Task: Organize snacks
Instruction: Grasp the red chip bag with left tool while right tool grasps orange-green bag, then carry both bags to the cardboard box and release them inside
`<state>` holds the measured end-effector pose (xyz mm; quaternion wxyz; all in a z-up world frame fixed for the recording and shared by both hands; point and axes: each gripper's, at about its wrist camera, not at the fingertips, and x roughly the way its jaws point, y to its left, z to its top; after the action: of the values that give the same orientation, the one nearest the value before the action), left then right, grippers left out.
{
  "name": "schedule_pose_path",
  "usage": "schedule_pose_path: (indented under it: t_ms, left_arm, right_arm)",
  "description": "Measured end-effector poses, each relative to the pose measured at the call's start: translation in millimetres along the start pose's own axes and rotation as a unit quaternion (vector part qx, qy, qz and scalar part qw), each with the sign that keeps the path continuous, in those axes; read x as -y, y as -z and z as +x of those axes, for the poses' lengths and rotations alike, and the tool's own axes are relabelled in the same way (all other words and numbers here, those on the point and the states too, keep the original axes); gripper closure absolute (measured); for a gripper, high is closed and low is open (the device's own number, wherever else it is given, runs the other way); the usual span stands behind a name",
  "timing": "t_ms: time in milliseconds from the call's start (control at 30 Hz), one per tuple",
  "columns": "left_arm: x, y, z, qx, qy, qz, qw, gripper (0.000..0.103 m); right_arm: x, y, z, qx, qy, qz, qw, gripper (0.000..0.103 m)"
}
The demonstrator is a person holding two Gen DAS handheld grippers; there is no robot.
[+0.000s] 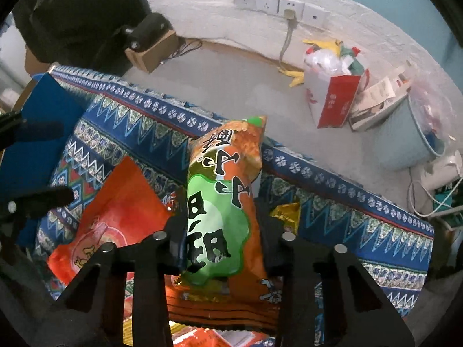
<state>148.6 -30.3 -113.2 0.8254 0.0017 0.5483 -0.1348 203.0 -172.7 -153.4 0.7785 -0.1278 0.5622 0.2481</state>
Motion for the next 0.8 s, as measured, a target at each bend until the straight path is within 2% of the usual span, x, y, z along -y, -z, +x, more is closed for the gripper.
schedule_pose_path:
  t_ms: [233, 333, 600, 667, 800]
  left_arm:
    - [20.2, 5.7, 1.5, -0.008, 0.033, -0.004, 0.9994, 0.021]
    - [28.8, 8.7, 8.3, -0.021, 0.035, -0.008, 0.9991, 0.021]
    - [52.9, 17.8, 25.7, -0.047, 0.021, 0.014, 0.9985, 0.02]
    - [60.2, 18.8, 29.8, -0.052, 0.008, 0.024, 0.9983, 0.017]
    - [74.9, 19.6, 43.5, -0.065, -0.017, 0.047, 0.9966, 0.016]
  right_arm:
    - [9.2, 13.1, -39.0, 0.074, 0.006, 0.055, 0.996, 0.07]
    - [16.7, 22.2, -53.5, 0.088, 0.007, 0.076, 0.993, 0.07]
    - [33.1, 60.3, -79.3, 0.103, 0.001, 0.116, 0.988, 0.07]
    - [37.3, 70.6, -83.3, 0.105, -0.001, 0.129, 0.986, 0.07]
    - [42.1, 89.5, -88.0, 0.109, -0.006, 0.151, 0.982, 0.07]
